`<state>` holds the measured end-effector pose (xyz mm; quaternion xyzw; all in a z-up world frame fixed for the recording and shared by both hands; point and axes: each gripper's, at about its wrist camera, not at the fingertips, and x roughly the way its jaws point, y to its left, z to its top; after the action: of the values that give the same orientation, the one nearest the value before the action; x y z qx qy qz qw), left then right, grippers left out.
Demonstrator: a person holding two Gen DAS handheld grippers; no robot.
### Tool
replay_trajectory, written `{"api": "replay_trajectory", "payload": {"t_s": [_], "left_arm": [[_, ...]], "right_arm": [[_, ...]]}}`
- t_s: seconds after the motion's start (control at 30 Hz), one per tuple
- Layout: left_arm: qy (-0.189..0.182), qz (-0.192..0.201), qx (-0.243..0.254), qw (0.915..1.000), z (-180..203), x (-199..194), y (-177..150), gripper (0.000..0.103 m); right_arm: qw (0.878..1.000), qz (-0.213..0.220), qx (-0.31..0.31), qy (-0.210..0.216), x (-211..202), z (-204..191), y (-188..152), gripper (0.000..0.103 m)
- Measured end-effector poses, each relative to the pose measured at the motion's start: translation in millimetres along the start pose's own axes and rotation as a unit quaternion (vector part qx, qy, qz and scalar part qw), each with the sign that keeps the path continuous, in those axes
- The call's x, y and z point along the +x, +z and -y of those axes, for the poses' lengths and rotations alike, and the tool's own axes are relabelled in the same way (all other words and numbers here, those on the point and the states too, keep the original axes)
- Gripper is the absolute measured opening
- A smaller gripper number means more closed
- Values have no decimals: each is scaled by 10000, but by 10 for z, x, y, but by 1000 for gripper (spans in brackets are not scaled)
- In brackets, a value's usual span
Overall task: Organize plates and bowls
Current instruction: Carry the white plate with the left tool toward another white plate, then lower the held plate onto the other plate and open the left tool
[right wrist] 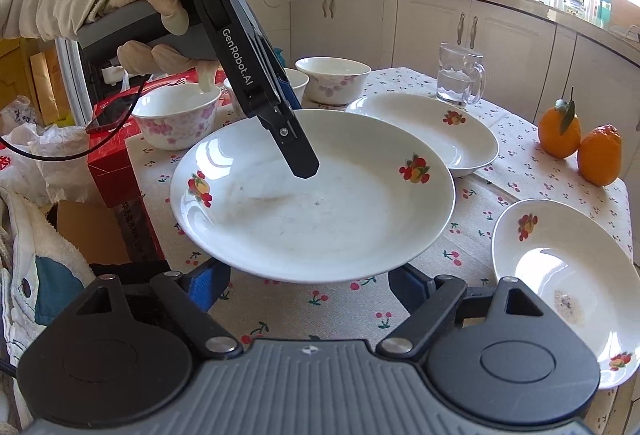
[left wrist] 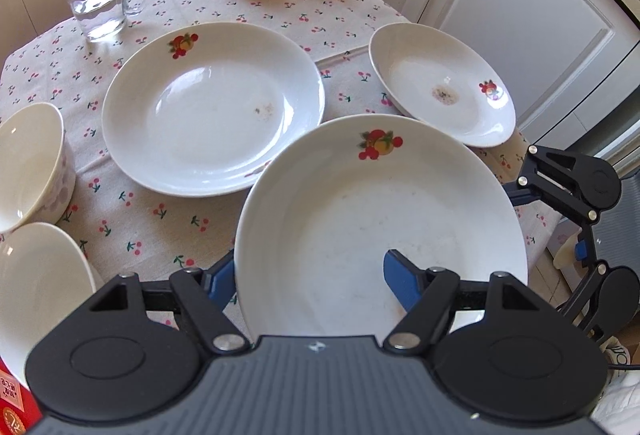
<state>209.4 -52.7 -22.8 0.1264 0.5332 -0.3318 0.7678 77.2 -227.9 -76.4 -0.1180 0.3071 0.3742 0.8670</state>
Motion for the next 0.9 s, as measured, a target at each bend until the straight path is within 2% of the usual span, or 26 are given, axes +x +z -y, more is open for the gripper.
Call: {"api": "replay_trajectory", "payload": {"t_s": [0.4, 0.9], "left_arm": [[-175, 22, 354, 9992, 251, 192, 488, 74], [-382, -151, 879, 9953, 617, 533, 1011, 74]], "right_arm": [[9994, 2, 156, -312, -227, 385, -72, 90], [9952, 60, 549, -802, -492, 754, -272, 90]]}}
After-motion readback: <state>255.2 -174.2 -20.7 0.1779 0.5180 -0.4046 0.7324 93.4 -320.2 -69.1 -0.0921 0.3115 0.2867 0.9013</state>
